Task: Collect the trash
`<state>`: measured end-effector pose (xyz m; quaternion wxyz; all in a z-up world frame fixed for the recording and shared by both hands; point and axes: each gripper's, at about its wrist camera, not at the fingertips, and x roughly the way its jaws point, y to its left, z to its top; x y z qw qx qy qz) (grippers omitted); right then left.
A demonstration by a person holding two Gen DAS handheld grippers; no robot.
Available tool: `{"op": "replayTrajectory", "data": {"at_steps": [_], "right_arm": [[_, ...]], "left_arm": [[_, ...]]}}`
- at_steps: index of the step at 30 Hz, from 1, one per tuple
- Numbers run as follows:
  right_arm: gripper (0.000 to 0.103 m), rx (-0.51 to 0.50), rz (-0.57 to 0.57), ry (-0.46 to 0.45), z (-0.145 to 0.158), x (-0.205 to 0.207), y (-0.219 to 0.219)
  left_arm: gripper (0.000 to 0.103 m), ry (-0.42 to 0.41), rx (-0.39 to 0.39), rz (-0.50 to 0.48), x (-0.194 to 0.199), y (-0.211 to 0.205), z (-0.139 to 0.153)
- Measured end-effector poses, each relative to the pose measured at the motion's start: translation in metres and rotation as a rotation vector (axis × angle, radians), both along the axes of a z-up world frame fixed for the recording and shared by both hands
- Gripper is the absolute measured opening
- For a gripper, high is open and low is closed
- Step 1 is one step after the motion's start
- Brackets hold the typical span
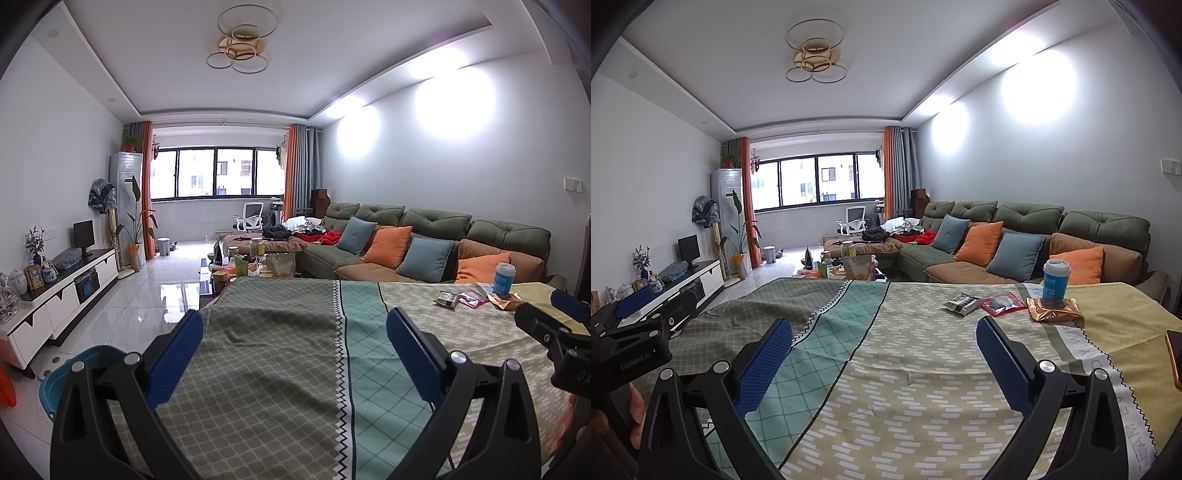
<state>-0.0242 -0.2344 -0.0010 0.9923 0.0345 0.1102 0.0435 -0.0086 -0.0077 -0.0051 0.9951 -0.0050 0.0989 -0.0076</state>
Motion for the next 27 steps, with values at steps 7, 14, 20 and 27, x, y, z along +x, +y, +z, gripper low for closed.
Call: {"op": "replayTrajectory", "data": {"at_steps": [7, 14, 20, 27], "right_arm": [[0.099, 0.0, 0.004, -0.003, 0.0009, 0.0007, 0.0003], [0.099, 0.0, 0.003, -0.004, 0.0008, 0.0008, 0.0005], [0.099, -0.002, 0.001, -0.003, 0.0014, 0.0008, 0.0007], [0.099, 0.0, 0.001, -0.004, 0.0022, 0.0003, 0.0012]], "left_arm": [[0.099, -0.003, -0.001, 0.002, -0.0009, 0.0005, 0.0007], [0.099, -0.004, 0.002, 0.004, 0.0008, -0.0011, 0.0001], [0.099, -0.003, 0.0, 0.006, 0.0007, -0.0005, -0.0001], [0.099, -0.002, 0.0, 0.007, 0.0014, -0.0014, -0.0002]]}}
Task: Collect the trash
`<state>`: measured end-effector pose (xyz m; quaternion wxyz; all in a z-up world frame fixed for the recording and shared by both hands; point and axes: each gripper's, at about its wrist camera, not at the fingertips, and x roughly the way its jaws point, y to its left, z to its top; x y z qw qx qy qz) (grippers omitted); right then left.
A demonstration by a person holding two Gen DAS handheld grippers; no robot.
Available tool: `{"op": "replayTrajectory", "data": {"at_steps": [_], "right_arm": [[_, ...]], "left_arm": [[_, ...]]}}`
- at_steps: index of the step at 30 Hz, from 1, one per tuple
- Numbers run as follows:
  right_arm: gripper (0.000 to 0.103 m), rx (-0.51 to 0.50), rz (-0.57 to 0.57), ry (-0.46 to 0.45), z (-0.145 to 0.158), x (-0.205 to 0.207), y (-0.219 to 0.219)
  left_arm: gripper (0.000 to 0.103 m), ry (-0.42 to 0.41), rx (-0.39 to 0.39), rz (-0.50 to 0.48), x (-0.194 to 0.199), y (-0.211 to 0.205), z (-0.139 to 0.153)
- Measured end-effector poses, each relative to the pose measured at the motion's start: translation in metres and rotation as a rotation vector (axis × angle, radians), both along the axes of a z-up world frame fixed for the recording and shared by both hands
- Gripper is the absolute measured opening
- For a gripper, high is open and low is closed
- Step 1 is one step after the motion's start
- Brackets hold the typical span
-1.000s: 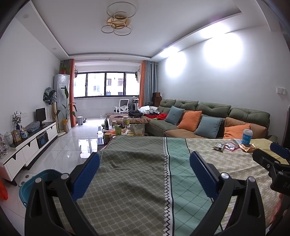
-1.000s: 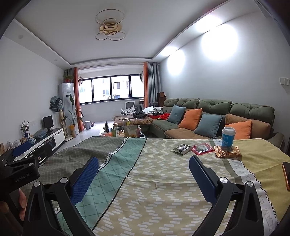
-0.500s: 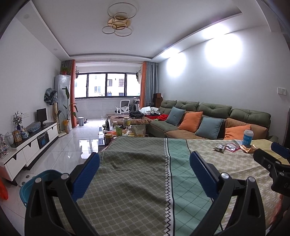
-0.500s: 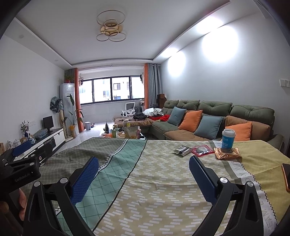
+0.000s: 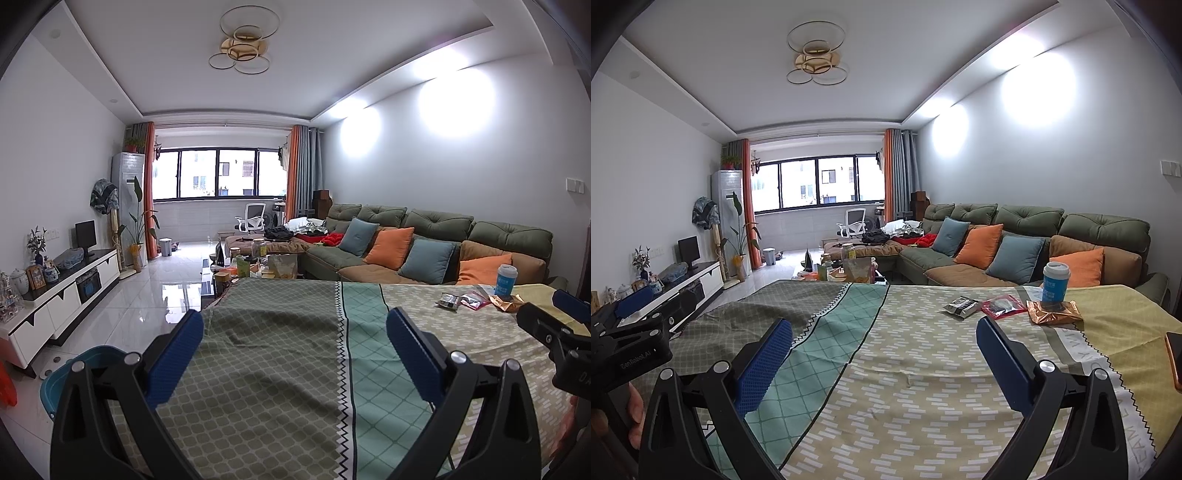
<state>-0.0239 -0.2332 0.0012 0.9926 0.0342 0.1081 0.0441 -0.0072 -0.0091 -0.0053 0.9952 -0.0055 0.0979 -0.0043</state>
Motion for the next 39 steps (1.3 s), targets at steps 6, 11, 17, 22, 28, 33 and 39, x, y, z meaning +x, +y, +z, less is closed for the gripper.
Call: {"op": "replayTrajectory", "data": {"at_steps": [6, 11, 17, 22, 28, 33, 39], "right_arm": [[0.099, -0.003, 0.0, -0.002, 0.0004, -0.0006, 0.0007], [0.099, -0.003, 0.0, -0.003, 0.0006, -0.0004, 0.0012], [0.099, -0.002, 0.001, -0.004, 0.0044, 0.001, 0.0023], [0.099, -0.002, 0.003, -0.008, 0.0075, 0.0009, 0.004], [0.099, -0.001, 0.004, -0.009, 0.0087, 0.0002, 0.005], [0.099, 0.001, 0.004, -0.01, 0.009, -0.0002, 0.0054], [0.099, 0.0, 0.003, -0.009, 0.0079, -0.0004, 0.0054]], "left_arm": [[0.099, 0.0, 0.0, 0.002, -0.0002, 0.0001, 0.0007], [0.099, -0.003, 0.0, 0.004, -0.0004, 0.0011, 0.001], [0.099, -0.003, 0.001, 0.007, 0.0003, 0.0012, 0.0015], [0.1, -0.003, 0.0, 0.004, 0.0, 0.0013, 0.0013], [0.099, -0.003, 0.0, 0.004, 0.0002, 0.0013, 0.0013], [0.099, -0.002, 0.0, 0.008, 0.0001, 0.002, 0.0016], [0.099, -0.003, 0.001, 0.01, -0.0001, 0.0024, 0.0016]]}}
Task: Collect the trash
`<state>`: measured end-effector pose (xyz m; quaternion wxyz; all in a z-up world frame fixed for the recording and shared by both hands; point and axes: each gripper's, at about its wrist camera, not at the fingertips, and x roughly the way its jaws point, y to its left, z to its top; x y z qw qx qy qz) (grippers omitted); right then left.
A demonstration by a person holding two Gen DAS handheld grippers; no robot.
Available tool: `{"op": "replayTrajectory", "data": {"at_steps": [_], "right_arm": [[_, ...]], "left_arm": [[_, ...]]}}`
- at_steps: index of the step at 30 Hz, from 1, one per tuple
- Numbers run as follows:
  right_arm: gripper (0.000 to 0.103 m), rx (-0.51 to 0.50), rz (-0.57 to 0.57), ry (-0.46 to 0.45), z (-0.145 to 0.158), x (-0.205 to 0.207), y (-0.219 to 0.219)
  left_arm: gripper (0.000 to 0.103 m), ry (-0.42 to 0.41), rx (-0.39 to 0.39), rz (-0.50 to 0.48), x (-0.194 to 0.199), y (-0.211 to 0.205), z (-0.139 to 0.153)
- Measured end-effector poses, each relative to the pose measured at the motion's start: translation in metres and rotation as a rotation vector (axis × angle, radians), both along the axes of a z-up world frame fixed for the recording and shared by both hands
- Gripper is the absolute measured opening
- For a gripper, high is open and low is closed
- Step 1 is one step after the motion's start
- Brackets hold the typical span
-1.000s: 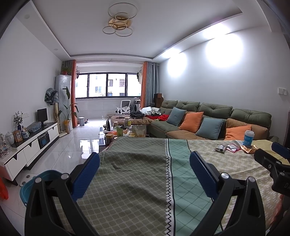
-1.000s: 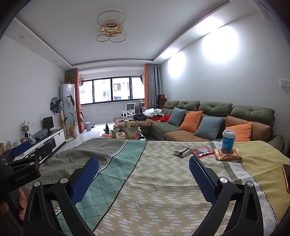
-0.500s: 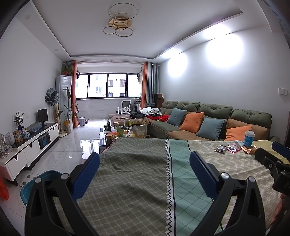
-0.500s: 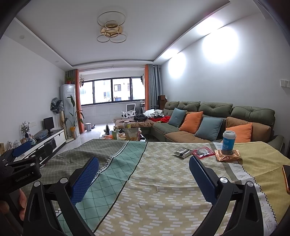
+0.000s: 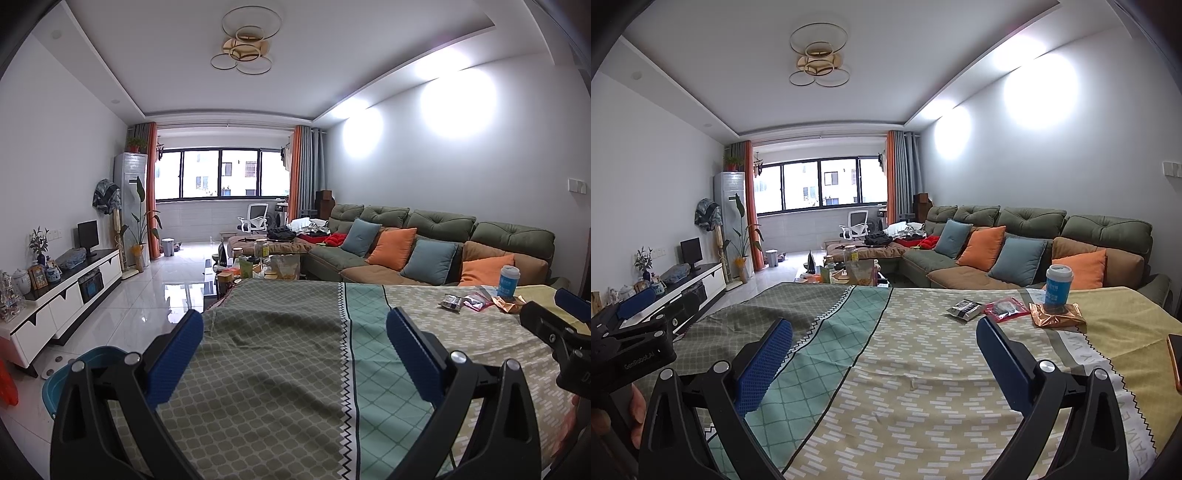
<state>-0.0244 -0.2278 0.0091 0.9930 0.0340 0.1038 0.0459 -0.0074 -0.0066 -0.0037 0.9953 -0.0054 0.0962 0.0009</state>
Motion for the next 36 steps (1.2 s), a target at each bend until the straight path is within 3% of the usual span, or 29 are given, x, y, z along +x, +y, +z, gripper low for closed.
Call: {"op": "replayTrajectory", "data": {"at_steps": [36], "right_arm": [[0.099, -0.002, -0.001, -0.003, -0.0012, -0.0014, 0.0011]], "left_arm": [[0.099, 0.0, 0.001, 0.004, -0.001, 0.0045, -0.0006]]}}
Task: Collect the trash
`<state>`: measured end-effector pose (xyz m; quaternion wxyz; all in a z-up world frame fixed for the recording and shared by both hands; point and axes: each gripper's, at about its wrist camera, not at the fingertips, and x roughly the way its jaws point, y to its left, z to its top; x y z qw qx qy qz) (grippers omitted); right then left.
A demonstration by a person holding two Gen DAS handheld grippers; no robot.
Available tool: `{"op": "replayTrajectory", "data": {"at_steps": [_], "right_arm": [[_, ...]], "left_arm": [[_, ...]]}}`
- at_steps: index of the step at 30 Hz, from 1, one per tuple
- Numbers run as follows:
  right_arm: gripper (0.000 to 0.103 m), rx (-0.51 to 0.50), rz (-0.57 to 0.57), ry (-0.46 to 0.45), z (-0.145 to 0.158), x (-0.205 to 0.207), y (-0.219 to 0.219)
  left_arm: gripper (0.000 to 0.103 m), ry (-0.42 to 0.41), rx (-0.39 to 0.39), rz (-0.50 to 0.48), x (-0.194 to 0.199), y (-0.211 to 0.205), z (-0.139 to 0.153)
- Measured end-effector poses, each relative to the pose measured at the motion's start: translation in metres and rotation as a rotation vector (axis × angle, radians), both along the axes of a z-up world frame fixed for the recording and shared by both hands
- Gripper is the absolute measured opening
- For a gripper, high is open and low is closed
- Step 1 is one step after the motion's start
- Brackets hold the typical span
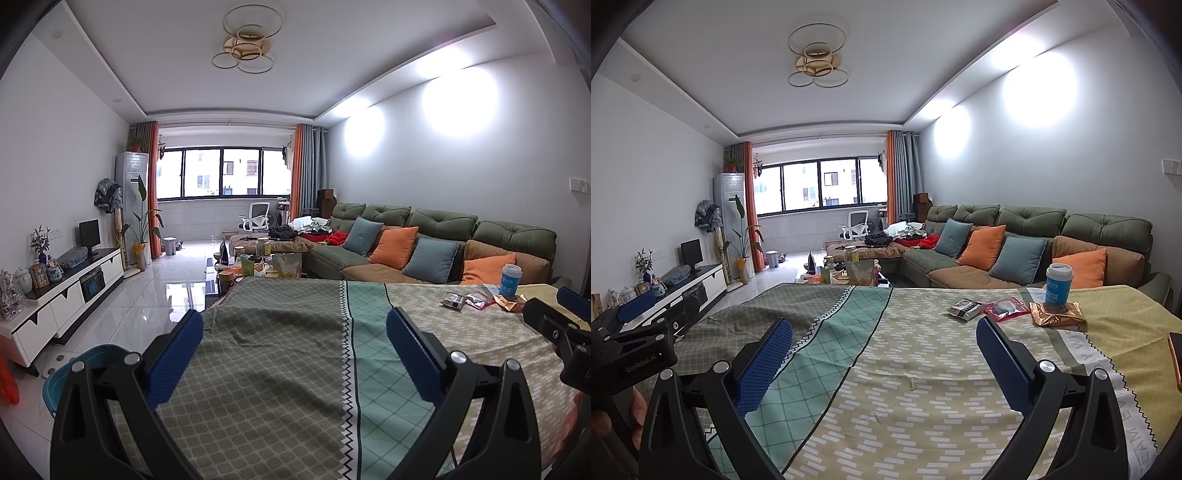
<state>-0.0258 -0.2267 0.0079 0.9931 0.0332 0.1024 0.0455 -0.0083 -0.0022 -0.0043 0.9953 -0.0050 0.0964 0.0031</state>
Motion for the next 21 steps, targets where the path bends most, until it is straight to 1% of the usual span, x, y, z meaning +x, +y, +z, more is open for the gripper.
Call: {"op": "replayTrajectory", "data": {"at_steps": [21], "right_arm": [[0.099, 0.001, 0.0, 0.001, 0.0001, 0.0001, -0.0002]], "left_arm": [[0.099, 0.004, 0.003, 0.002, -0.0015, -0.0016, -0.0034]]}}
